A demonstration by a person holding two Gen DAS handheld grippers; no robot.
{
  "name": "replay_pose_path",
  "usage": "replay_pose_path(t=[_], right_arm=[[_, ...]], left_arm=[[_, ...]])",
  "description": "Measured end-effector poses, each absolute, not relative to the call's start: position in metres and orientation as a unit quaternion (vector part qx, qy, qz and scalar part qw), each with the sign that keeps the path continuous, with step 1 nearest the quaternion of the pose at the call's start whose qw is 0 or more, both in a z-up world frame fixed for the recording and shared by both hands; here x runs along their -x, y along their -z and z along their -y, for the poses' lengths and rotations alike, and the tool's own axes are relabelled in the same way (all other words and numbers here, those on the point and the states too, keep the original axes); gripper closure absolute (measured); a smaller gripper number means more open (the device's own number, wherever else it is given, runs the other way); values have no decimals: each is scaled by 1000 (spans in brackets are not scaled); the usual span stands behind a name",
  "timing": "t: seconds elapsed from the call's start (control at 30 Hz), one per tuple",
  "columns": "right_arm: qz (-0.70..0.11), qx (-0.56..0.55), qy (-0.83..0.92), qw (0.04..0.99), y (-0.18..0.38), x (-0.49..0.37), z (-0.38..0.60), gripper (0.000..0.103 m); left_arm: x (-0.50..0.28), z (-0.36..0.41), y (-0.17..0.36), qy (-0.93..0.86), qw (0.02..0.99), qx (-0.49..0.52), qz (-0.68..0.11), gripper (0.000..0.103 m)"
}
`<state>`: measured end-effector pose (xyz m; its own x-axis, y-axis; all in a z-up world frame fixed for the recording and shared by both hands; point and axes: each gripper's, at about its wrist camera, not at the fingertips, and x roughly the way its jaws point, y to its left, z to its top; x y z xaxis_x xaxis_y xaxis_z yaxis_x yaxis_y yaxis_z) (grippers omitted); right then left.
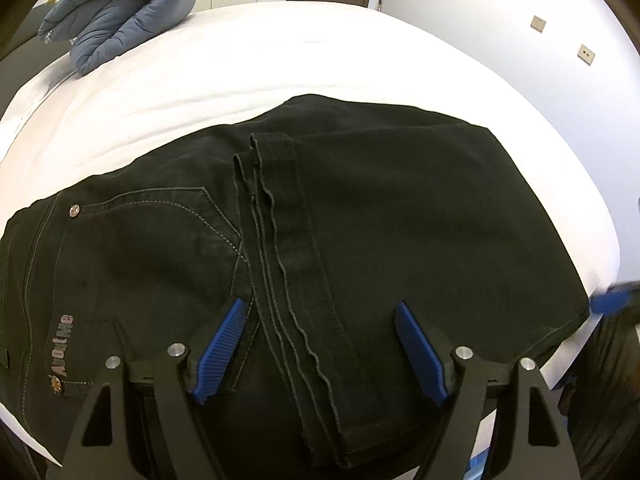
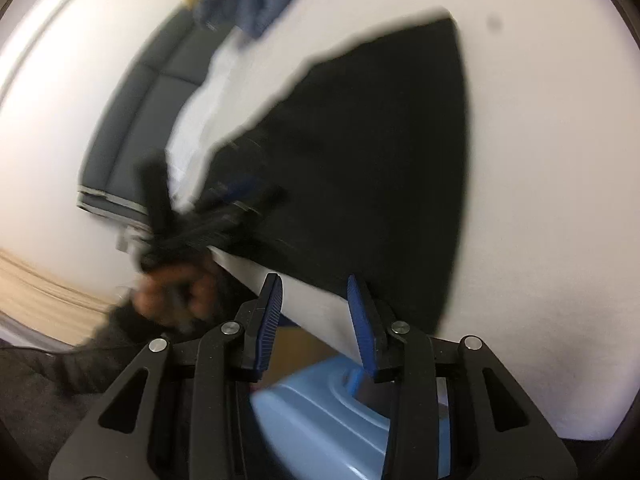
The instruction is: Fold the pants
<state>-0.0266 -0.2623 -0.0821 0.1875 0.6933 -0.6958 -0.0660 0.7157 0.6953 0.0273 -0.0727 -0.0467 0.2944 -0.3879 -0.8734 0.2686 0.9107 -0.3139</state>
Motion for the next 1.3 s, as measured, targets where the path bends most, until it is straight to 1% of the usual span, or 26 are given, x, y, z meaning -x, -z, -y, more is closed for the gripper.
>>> replay_pose_path(t=[0.03,0.1,0.17,0.2,0.23,0.27,0.3,0.37,0.4,0.47,0.53,0.6,0.63,0.67,0.7,0.73,0.8,0.87,0.9,0.93,1.0,1.1,1.23,1.3], right_arm=[[-557,-298,-275,724,76,20,263,69],[-537,-336,-279,722,80,7,265,69],[-545,-368,-261,707,106,-4,266,69],[-572,-374,-228,694,130,-6,267,69],[-599,-371,-199,682,151,-6,265,76],[-594,-356,-183,698,157,-3,267,86],[-592,-353,-179,702,156,-2,268,94],[-589,-371,-164,699,153,-1,274,94],[-582,-380,-151,703,146,0,278,89],[-547,-396,-180,715,128,0,278,89],[-533,-407,-206,713,117,3,274,89],[-545,-407,-213,701,127,-1,261,89],[-568,-390,-198,697,139,-2,255,85],[-600,-371,-170,688,157,-4,251,83],[-604,-365,-163,689,161,-6,244,85],[-592,-361,-163,702,158,-6,242,85],[-591,-364,-156,703,150,-8,237,81],[-582,-385,-161,698,141,-6,240,61],[-563,-409,-166,699,133,-6,240,41],[-551,-420,-167,701,124,-7,240,35],[-526,-444,-178,703,111,-12,233,34],[-519,-453,-201,696,96,-23,217,34],[-523,-464,-216,681,90,-27,202,34],[-531,-460,-217,678,93,-29,194,34]], left_arm=[[-27,73,47,204,803,55,-557,21],[-26,73,47,201,805,56,-556,21],[-26,71,47,200,805,66,-555,21],[-26,70,47,201,804,70,-555,21],[-26,69,46,201,804,72,-555,21],[-27,68,46,201,803,74,-556,21],[-27,67,45,201,803,78,-556,21],[-26,63,44,198,803,85,-556,21],[-26,60,42,196,804,92,-554,21],[-23,48,35,188,807,118,-546,21],[-16,29,23,169,821,148,-525,20],[-6,0,12,138,835,187,-499,19],[0,-19,7,116,839,212,-488,17],[4,-36,4,97,840,232,-480,12],[8,-52,3,78,840,251,-474,10],[15,-74,1,51,839,276,-467,8],[23,-109,1,13,831,317,-457,8],[37,-147,5,-29,815,374,-441,7],[42,-160,9,-46,806,397,-436,6],[46,-172,14,-60,795,420,-434,6],[51,-190,28,-64,768,471,-430,6],[53,-200,47,-68,737,522,-424,6],[57,-201,63,-70,715,558,-416,6],[54,-199,69,-68,715,558,-416,6]])
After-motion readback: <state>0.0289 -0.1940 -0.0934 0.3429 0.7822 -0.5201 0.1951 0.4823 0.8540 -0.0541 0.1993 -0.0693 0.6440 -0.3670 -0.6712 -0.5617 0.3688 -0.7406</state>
